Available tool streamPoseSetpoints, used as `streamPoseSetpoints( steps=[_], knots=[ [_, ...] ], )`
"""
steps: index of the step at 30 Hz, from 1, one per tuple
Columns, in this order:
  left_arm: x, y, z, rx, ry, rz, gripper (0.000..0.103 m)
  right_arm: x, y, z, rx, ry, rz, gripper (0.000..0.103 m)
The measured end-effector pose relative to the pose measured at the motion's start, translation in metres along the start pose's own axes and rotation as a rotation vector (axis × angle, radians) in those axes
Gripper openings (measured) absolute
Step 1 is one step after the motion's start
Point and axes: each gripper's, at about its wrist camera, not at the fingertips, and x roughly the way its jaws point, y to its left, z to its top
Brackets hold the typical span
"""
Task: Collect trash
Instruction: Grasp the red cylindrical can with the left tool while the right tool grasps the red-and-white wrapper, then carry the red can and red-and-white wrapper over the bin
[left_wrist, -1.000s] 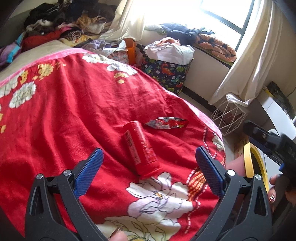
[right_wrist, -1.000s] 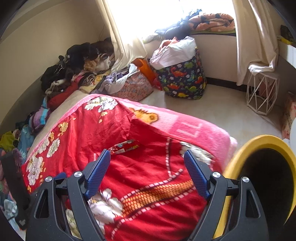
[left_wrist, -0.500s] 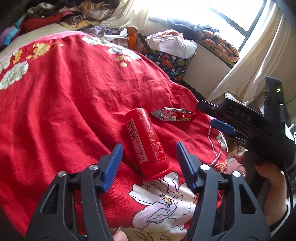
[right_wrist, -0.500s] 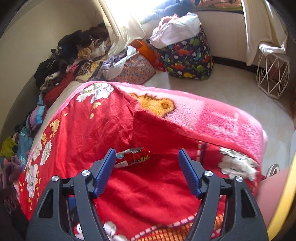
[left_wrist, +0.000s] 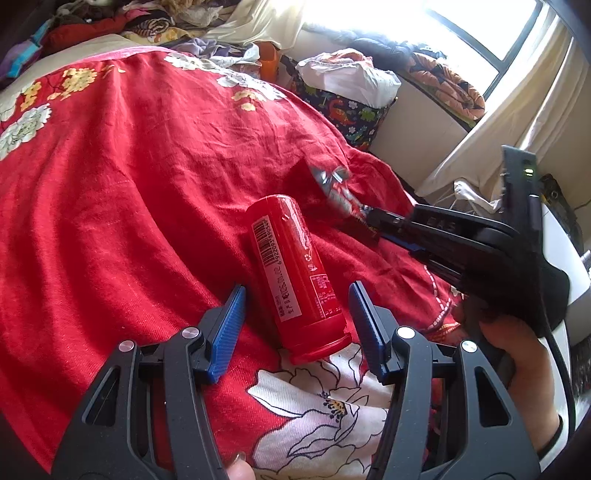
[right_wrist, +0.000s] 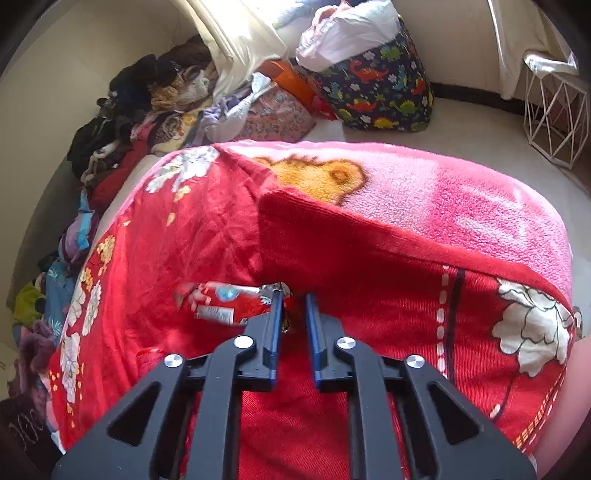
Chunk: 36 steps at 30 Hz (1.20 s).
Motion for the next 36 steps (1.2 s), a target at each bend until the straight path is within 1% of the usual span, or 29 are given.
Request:
streamPoseSetpoints(
  steps=[5, 10, 14, 20, 22, 32, 36],
  knots=[
    [0.003, 0.002, -0.001, 0.000, 0.010, 0.008, 0.044, -0.027, 0.004, -0.012, -0.016, -0.070, 0.023, 0.009],
    [0.005, 0.003, -0.002, 0.002, 0.022, 0.018, 0.028, -0.060, 0.001, -0.020, -0.008, -0.119, 0.045, 0.009],
    [0.002, 0.003, 0.000, -0.004, 0.026, 0.008, 0.028, -0.089, -0.004, -0.030, 0.000, -0.150, 0.064, 0.009],
    [-0.013, -0.005, 0.003, 0.010, -0.010, -0.009, 0.028, -0.124, -0.010, -0.042, -0.002, -0.195, 0.078, 0.009],
    [-0.019, -0.008, 0.003, 0.015, -0.022, -0.032, 0.028, -0.138, -0.015, -0.045, 0.003, -0.218, 0.075, 0.009],
    [-0.044, -0.056, 0.003, 0.109, -0.074, -0.108, 0.028, -0.190, -0.049, -0.056, 0.042, -0.300, 0.021, 0.009],
    [-0.051, -0.072, 0.003, 0.140, -0.090, -0.125, 0.028, -0.206, -0.064, -0.061, 0.067, -0.322, 0.001, 0.009]
  ],
)
